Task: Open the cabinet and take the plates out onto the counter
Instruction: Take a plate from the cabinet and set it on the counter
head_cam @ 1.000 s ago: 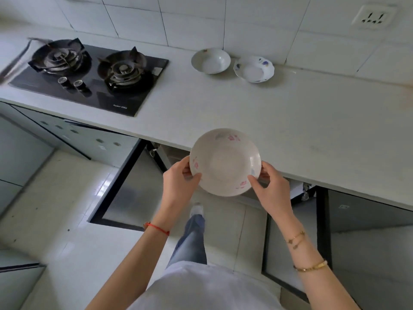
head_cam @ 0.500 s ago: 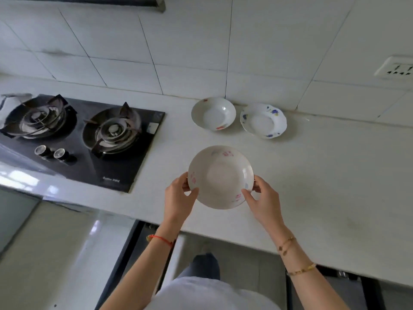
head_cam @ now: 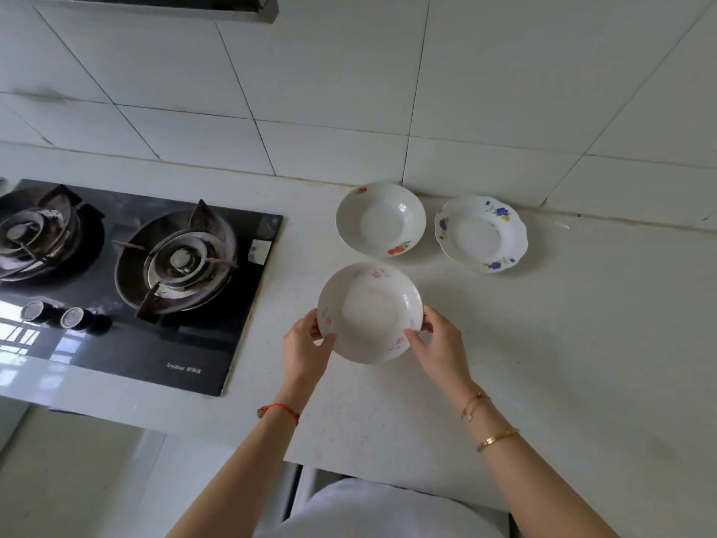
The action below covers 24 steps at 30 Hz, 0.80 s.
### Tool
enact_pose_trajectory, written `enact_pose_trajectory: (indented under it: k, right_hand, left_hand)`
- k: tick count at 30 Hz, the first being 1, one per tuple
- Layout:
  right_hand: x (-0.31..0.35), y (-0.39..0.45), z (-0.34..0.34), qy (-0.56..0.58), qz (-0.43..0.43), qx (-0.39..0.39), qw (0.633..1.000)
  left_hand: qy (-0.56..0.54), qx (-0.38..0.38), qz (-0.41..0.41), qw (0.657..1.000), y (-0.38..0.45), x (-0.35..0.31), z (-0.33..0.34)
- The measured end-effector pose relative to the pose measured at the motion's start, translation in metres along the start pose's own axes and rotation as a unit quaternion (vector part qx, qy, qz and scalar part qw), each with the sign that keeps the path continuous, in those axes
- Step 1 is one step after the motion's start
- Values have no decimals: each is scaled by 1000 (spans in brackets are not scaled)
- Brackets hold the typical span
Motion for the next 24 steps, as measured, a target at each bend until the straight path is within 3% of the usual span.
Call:
enact_pose_trajectory:
  k: [24]
  right_hand:
    - [-26,17,33,-34,27,50,998]
  left_hand:
    - [42,4,-42,998,31,27,16]
Point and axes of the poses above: each hand's wrist, its own y-axis towards the middle knuckle, its own z-axis out of the palm, x = y × z, the point moved 8 cm from there along y, towards the middle knuckle, and after that the axes turned 11 degrees about -z, right-handed, at the moved point
